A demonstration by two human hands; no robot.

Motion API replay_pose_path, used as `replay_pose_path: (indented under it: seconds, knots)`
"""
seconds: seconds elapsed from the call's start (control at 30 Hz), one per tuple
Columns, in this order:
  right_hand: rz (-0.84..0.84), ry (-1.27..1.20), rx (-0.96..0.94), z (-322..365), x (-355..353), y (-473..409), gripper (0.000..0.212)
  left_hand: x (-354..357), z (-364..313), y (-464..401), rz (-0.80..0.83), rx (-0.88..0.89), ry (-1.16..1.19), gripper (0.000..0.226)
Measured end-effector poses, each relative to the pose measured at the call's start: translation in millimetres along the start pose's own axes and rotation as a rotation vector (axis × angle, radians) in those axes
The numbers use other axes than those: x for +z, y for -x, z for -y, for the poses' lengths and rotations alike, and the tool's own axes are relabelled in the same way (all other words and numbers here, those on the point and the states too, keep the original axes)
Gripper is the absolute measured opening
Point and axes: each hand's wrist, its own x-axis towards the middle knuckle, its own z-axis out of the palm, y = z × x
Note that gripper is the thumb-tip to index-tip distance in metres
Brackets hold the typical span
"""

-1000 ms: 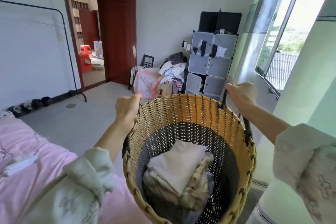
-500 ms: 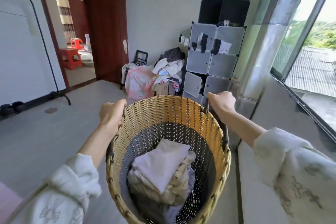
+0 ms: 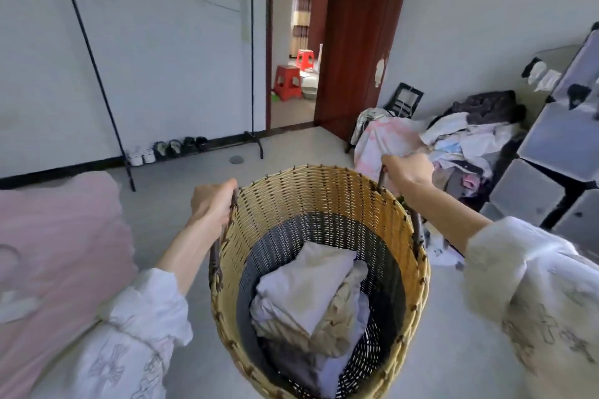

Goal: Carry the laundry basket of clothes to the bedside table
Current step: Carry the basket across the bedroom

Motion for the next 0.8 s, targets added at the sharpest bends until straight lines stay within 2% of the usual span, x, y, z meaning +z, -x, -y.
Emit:
replay_pose_path:
  seconds: [0.33,0.53,0.8]
  knots:
    - [0.348,-0.020,-0.006,109,241,-172,0.019,-14,-62,-250,-0.170,-0.002,-0.051,0.020]
    - [0.501,-0.002,-0.102,207,405,-247,0.020,-59,-97,-392,-0.324,-0.037,0.012,0.032]
    - [0.708,-0.021,-0.240,333,638,-334,0.021,-122,-126,-599,-0.503,-0.080,0.119,0.034]
